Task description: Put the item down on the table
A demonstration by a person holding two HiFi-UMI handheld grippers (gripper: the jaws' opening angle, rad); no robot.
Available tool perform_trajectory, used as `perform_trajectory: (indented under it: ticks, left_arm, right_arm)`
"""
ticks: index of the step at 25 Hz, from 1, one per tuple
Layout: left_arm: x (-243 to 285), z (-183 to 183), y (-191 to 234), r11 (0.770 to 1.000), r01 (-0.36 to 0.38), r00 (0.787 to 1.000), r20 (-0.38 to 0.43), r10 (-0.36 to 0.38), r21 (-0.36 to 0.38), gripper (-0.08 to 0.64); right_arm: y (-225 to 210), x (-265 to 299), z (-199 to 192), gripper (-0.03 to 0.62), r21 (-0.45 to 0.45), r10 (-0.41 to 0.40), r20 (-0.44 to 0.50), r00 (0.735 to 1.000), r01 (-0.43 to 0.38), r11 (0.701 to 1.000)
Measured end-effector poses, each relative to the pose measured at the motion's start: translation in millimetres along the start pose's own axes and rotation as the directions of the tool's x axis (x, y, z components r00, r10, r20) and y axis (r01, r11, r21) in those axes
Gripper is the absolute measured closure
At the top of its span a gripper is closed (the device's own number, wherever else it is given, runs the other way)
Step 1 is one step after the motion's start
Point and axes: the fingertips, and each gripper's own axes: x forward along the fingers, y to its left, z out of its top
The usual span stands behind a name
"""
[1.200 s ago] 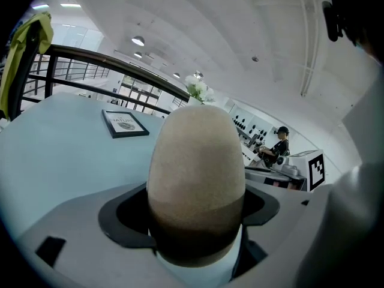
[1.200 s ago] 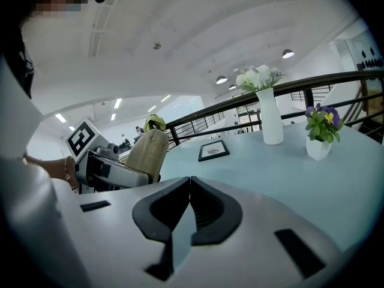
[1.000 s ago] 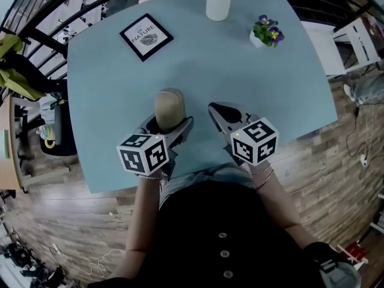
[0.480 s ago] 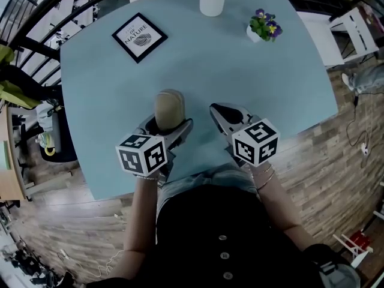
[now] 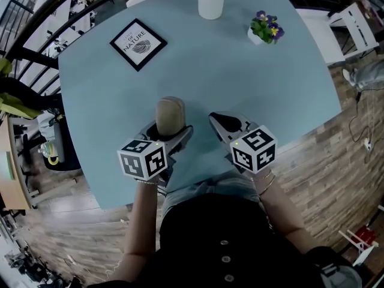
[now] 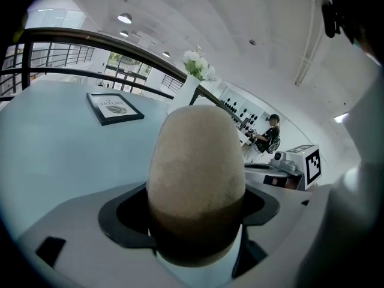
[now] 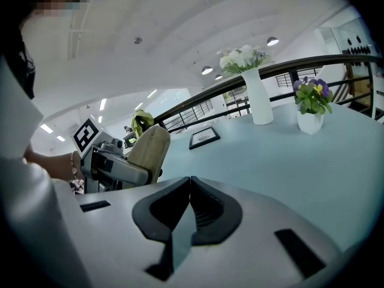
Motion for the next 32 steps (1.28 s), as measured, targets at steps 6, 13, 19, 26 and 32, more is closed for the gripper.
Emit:
perform_trajectory:
  ticks: [6,13,19,26,32]
  left_arm:
    - [7.6,3.2,22.7,0.999,-0.021,0.999,-0.044,0.022,0.024,0.141]
    - [21.6,11.2,44.6,0.97,-0.084,0.984,-0.134,0.117,0.228,0.141]
    - [42.7,10.2,50.5,0.91,-0.085,0.961,-0.207,0.182,0.405,0.141]
    - [64.5,5.9,54.7,0.881,-0.023,0.938,-0.294,0.182,0.473,0.141]
    - [80.7,10.9,61.4,0.856,-0.02,0.926,-0.314,0.21,0.516,0.141]
  right_arm:
    - [3.4,13.7,-3.2,0.588,-0.001,0.005,-0.018,1.0,-0.005,1.0]
    - [-8.5,24.2,-7.7,0.588,0.022,-0.019,-0.037,0.999,0.02,1.0]
    - [-30.6,26.4,-9.7,0.588,0.042,-0.066,-0.039,0.997,0.068,0.997]
    - [-48.8,28.6,-13.4,0.588,0.055,-0.104,-0.053,0.993,0.107,0.993]
    - [-54.4,31.0,-19.7,0.586,0.073,-0.113,-0.065,0.991,0.118,0.99]
